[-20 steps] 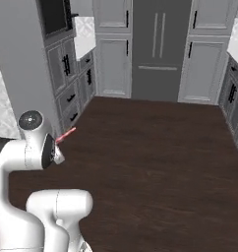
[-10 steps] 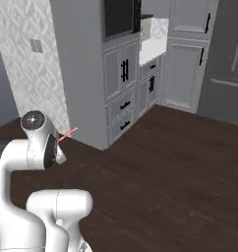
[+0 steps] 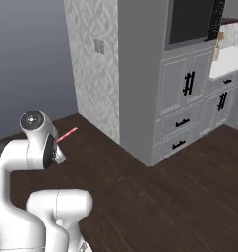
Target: Take a straw from the drawer in front and place it inside the glass cup on the dining counter.
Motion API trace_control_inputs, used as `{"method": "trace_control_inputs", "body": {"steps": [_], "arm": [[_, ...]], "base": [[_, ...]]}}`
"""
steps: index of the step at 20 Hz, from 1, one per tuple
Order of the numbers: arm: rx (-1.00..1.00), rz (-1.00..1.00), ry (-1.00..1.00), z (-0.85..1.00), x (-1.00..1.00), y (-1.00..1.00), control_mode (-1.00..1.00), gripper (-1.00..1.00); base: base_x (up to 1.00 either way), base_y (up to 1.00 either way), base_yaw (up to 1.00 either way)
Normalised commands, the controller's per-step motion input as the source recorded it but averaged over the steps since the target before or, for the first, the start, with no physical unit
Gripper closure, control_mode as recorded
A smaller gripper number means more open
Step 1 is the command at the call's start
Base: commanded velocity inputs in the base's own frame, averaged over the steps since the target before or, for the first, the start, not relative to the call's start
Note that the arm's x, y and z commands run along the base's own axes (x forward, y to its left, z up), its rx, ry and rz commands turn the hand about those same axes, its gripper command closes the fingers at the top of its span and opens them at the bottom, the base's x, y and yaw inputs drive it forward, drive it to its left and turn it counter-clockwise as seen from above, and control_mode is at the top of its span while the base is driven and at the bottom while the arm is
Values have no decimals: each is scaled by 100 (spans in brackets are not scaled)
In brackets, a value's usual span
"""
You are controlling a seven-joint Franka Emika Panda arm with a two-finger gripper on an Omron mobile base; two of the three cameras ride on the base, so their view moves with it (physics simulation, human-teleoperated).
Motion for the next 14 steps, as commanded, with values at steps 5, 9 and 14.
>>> {"method": "trace_control_inputs", "body": {"steps": [5,9,14], "arm": [[0,0,0,0,0,0,100,100],[0,0,0,0,0,0,100,100],[0,0,0,0,0,0,100,100]], "base": [[99,0,49],[100,0,46],[100,0,44]]}}
